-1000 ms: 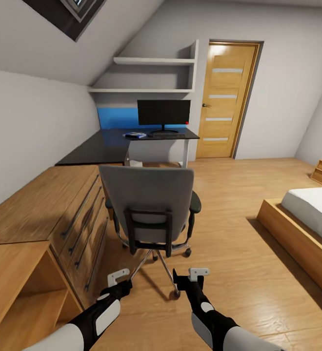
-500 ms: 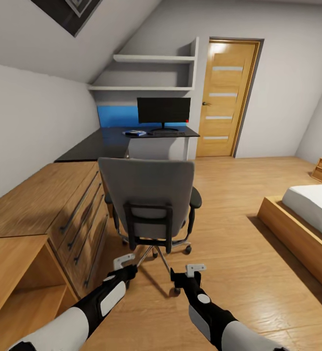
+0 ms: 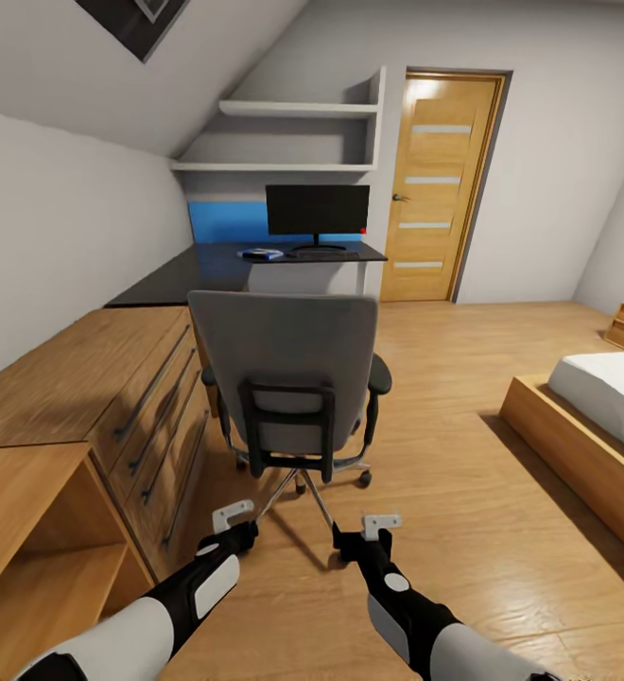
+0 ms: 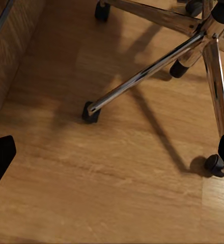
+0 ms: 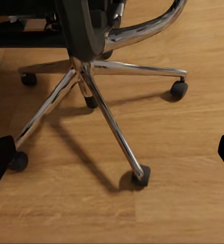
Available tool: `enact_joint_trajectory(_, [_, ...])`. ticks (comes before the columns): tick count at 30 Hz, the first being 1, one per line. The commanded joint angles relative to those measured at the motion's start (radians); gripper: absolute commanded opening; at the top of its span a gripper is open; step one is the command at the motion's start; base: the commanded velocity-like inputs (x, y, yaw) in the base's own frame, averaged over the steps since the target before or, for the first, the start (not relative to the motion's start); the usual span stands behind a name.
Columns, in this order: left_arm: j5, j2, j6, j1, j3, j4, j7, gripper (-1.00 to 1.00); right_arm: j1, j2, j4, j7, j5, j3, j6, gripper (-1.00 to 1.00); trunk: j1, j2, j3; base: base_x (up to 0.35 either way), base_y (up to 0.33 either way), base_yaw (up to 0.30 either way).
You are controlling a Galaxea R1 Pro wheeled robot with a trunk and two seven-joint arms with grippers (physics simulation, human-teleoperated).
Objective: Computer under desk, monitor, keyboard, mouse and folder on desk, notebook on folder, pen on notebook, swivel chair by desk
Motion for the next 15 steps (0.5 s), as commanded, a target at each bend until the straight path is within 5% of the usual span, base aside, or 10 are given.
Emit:
enact_joint_trajectory(1, [0.010, -0.001, -0.006, -0.001, -0.008, 0.000, 0.006, 1.00, -0.001, 0.000, -0.004, -0.006, -0.006, 0.008, 0.001, 1.00, 0.004, -0.008, -0.004, 0.000, 0.000, 0.000])
enact_joint_trajectory(10, [0.007, -0.002, 0.011, -0.001, -0.008, -0.007, 0.007, 1.00, -0.067, 0.009, -0.111, -0.009, -0.007, 0.006, 0.225, 1.00, 0.038, -0.071, -0.032, 0.000, 0.000, 0.000])
enact_joint_trajectory(15, [0.006, -0.004, 0.023, -0.001, -0.008, -0.043, 0.013, 1.00, -0.114, 0.008, -0.129, -0.009, -0.007, 0.003, 0.279, 1.00, 0.057, -0.106, -0.048, 0.000, 0.000, 0.000])
